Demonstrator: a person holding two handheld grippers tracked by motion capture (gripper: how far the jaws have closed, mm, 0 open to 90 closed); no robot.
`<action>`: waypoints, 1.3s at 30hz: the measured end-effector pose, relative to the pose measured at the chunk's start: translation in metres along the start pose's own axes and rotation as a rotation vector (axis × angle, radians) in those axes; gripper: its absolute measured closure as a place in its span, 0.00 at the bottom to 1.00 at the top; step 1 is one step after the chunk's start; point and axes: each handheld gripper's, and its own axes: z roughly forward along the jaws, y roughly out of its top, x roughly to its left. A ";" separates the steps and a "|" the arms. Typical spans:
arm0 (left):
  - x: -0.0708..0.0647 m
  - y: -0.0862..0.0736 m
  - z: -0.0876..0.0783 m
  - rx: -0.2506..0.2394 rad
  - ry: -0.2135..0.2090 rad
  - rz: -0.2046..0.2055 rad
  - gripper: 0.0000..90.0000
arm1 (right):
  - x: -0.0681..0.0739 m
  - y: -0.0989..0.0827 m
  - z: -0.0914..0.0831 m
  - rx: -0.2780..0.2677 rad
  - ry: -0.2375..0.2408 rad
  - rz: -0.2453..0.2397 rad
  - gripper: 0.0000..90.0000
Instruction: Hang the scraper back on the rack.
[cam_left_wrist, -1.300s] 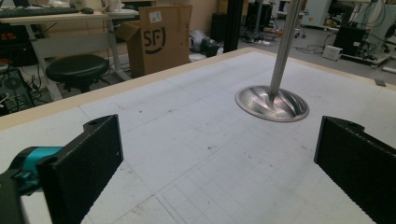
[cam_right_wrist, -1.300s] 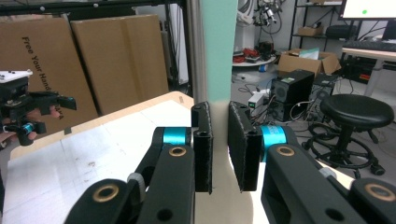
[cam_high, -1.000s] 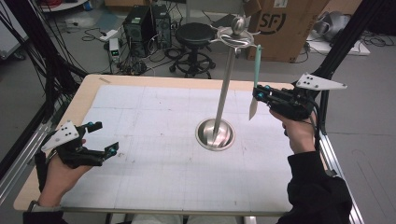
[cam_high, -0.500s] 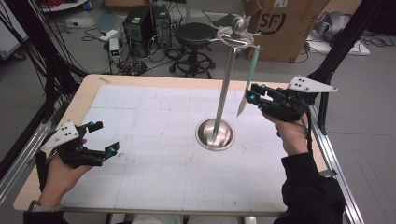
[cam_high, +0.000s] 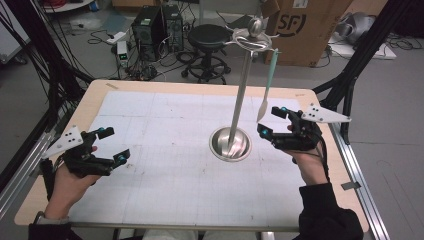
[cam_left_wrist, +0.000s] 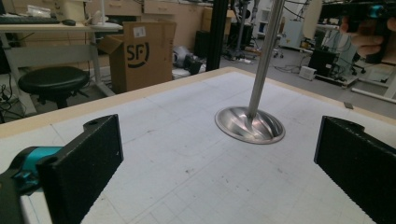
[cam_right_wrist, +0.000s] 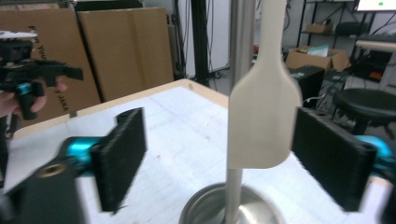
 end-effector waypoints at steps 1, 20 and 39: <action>0.000 -0.001 0.002 0.002 -0.002 -0.001 0.02 | 0.001 -0.004 -0.001 0.006 0.007 0.008 0.11; 0.002 -0.005 0.015 0.027 -0.009 0.004 0.02 | 0.002 -0.059 -0.034 -0.007 -0.077 0.072 0.00; 0.003 -0.010 0.018 0.054 -0.004 0.026 0.02 | -0.021 -0.082 -0.058 -0.007 -0.064 0.100 0.00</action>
